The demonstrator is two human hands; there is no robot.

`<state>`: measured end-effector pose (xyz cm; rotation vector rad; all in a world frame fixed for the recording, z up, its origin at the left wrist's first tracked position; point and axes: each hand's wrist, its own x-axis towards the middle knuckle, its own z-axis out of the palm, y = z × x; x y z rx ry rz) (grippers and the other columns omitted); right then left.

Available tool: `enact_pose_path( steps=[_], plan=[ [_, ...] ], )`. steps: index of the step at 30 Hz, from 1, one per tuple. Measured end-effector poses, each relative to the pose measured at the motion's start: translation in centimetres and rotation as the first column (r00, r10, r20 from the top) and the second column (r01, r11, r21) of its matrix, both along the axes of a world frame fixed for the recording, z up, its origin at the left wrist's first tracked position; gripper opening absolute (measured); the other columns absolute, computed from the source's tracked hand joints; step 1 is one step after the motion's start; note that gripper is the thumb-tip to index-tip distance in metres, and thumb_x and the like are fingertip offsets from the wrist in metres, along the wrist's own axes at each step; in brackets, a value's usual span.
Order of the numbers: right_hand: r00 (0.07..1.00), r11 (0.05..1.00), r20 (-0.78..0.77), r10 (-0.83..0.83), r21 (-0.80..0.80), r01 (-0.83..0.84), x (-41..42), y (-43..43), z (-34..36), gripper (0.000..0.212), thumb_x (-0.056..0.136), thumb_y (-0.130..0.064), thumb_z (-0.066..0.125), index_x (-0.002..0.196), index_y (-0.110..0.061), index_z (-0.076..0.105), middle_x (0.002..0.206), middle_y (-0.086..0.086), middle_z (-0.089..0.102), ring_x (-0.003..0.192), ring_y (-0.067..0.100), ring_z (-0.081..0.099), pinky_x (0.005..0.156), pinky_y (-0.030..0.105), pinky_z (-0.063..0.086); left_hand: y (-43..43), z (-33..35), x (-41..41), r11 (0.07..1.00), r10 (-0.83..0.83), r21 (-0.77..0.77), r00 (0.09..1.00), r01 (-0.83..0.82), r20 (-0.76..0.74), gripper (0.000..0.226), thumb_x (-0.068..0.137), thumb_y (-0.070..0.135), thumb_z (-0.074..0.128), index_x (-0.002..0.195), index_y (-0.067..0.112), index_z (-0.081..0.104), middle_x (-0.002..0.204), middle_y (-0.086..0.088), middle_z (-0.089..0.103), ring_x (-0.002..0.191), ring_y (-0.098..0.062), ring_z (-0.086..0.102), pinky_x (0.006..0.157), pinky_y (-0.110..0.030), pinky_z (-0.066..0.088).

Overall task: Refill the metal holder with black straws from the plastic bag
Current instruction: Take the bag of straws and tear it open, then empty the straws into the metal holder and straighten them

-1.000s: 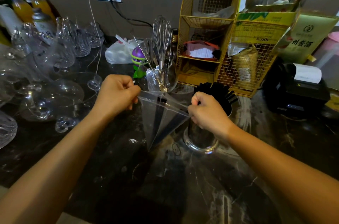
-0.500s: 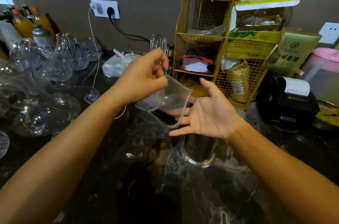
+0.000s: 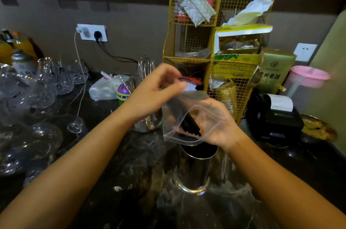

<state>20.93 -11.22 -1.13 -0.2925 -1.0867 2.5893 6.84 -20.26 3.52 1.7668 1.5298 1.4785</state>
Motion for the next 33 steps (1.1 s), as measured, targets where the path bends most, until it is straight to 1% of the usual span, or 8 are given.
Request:
enact_pose_path(
  steps=[2, 4, 9, 11, 14, 22, 27, 33],
  plan=[
    [1.0, 1.0, 0.014, -0.026, 0.0, 0.026, 0.4, 0.8, 0.1, 0.042, 0.052, -0.015, 0.069, 0.093, -0.002, 0.069, 0.095, 0.016, 0.067, 0.089, 0.029, 0.063, 0.078, 0.046, 0.056, 1.7, -1.4, -0.8, 0.972, 0.227, -0.144, 0.908, -0.187, 0.352, 0.02, 0.082, 0.025, 0.058, 0.099, 0.022, 0.048, 0.086, 0.006, 0.052, 0.081, -0.008, 0.053, 0.076, -0.03, 0.047],
    [0.999, 0.999, 0.007, -0.042, 0.007, 0.042, 0.8, 1.4, 0.5, 0.041, 0.052, -0.015, 0.068, 0.091, -0.002, 0.07, 0.1, 0.016, 0.063, 0.095, 0.03, 0.057, 0.08, 0.045, 0.055, 3.2, -2.7, -1.2, 0.936, 0.254, -0.35, 0.748, -0.031, 0.613, 0.014, 0.084, 0.027, 0.054, 0.094, 0.017, 0.05, 0.086, -0.002, 0.053, 0.079, -0.015, 0.055, 0.073, -0.034, 0.049],
    [0.993, 0.988, -0.004, -0.115, 0.105, 0.115, 0.8, 3.6, 0.9, 0.065, 0.045, -0.014, 0.071, 0.109, -0.003, 0.064, 0.102, 0.014, 0.066, 0.093, 0.026, 0.06, 0.083, 0.036, 0.054, 6.4, -4.1, 0.2, 0.866, 0.087, -0.353, 0.589, 0.354, 0.804, 0.023, 0.078, 0.031, 0.056, 0.087, 0.011, 0.063, 0.069, -0.002, 0.07, 0.059, -0.014, 0.065, 0.054, -0.022, 0.055],
    [0.993, 0.985, -0.001, -0.118, 0.128, 0.117, 0.8, 4.4, 0.9, 0.074, 0.044, -0.014, 0.072, 0.117, -0.005, 0.059, 0.105, 0.015, 0.066, 0.09, 0.026, 0.063, 0.077, 0.035, 0.057, 7.8, -4.0, 0.3, 0.864, 0.031, -0.31, 0.572, 0.397, 0.82, 0.027, 0.074, 0.024, 0.059, 0.096, 0.009, 0.062, 0.086, -0.005, 0.068, 0.076, -0.018, 0.064, 0.072, -0.03, 0.053],
    [0.978, 0.961, 0.099, -0.186, 0.228, 0.16, 1.1, 5.4, 1.4, 0.063, 0.06, -0.015, 0.057, 0.123, -0.011, 0.055, 0.12, 0.017, 0.056, 0.096, 0.028, 0.058, 0.085, 0.041, 0.051, 9.0, -3.0, 0.4, 0.892, 0.034, -0.323, 0.667, 0.315, 0.745, 0.012, 0.084, 0.007, 0.05, 0.092, 0.01, 0.058, 0.082, -0.004, 0.063, 0.072, -0.016, 0.061, 0.067, -0.03, 0.053],
    [0.883, 0.805, 0.208, -0.42, 0.535, 0.257, 2.0, 7.3, 2.4, 0.022, 0.084, -0.006, 0.054, 0.099, -0.018, 0.065, 0.097, 0.006, 0.066, 0.089, 0.02, 0.063, 0.08, 0.03, 0.053, 9.3, -1.0, 0.5, 0.975, -0.019, -0.185, 0.872, 0.125, 0.49, 0.02, 0.082, -0.003, 0.053, 0.092, 0.014, 0.058, 0.088, -0.005, 0.065, 0.086, -0.022, 0.063, 0.086, -0.039, 0.05],
    [0.879, 0.762, 0.175, -0.444, 0.589, 0.268, 2.4, 7.0, 1.3, 0.021, 0.085, -0.006, 0.054, 0.097, -0.019, 0.065, 0.086, -0.001, 0.07, 0.08, 0.013, 0.066, 0.072, 0.022, 0.055, 9.1, -2.4, 0.4, 0.98, -0.094, -0.116, 0.885, 0.164, 0.457, 0.026, 0.078, -0.008, 0.055, 0.085, 0.017, 0.062, 0.067, 0.006, 0.072, 0.07, -0.009, 0.066, 0.077, -0.027, 0.053],
    [0.894, 0.752, 0.125, -0.431, 0.596, 0.28, 2.7, 6.7, 0.4, 0.023, 0.087, -0.004, 0.049, 0.091, -0.019, 0.066, 0.066, -0.008, 0.073, 0.069, 0.004, 0.068, 0.073, 0.022, 0.055, 8.8, -3.0, 0.2, 0.98, -0.116, -0.091, 0.875, 0.179, 0.47, 0.029, 0.079, -0.007, 0.055, 0.093, 0.018, 0.061, 0.081, 0.005, 0.069, 0.074, -0.005, 0.066, 0.074, -0.021, 0.054]
  ],
)
